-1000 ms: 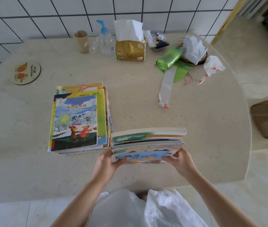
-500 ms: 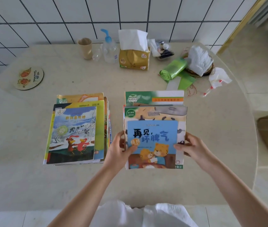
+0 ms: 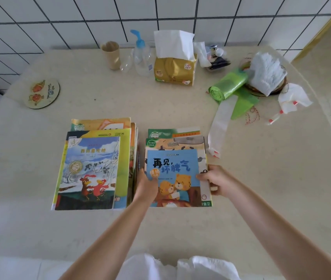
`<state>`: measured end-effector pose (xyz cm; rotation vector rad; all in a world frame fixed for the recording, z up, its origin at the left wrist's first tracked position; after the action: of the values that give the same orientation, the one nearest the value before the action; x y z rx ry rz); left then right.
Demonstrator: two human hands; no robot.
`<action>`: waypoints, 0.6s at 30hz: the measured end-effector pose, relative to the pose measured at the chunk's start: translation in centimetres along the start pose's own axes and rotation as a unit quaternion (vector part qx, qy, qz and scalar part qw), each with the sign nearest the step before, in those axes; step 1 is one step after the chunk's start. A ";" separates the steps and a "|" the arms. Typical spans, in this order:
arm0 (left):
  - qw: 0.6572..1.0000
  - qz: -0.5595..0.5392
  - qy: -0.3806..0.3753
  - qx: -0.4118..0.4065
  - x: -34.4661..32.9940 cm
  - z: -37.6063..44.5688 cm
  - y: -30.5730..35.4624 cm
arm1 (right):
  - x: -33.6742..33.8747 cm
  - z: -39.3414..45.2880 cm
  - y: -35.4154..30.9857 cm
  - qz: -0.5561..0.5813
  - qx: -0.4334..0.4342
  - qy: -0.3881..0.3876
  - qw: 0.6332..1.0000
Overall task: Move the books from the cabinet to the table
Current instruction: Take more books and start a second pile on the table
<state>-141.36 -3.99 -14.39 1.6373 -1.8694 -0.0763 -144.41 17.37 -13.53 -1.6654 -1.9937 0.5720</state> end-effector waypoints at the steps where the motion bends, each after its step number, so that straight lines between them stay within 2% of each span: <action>1: 1.000 0.005 0.007 0.006 0.1 0.3 -0.1 | -0.4 0.2 0.1 -0.001 -0.001 -0.002 1.000; 8: 0.999 0.033 0.010 0.038 0.2 1.1 -0.3 | -1.0 0.6 0.5 -0.036 0.048 -0.028 0.998; 13: 0.997 0.058 0.026 0.052 0.1 0.9 -0.4 | -1.0 0.8 0.7 -0.107 0.069 0.013 0.992; 18: 0.998 0.054 0.030 0.025 -0.4 -0.2 -0.3 | -1.8 0.6 1.1 -0.177 0.090 0.009 0.980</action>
<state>-141.01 -3.60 -14.53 1.5514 -1.9243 0.0637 -143.64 15.82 -14.88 -1.1690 -2.0908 0.5822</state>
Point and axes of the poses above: each hand's wrist, its own z-axis towards the middle knuckle, its own x-axis out of the back of the hand, y = z × x, the point moved 1 cm from there along z, towards the middle knuckle, and after that the axes turned 11 degrees about x, right-handed, at the moved point
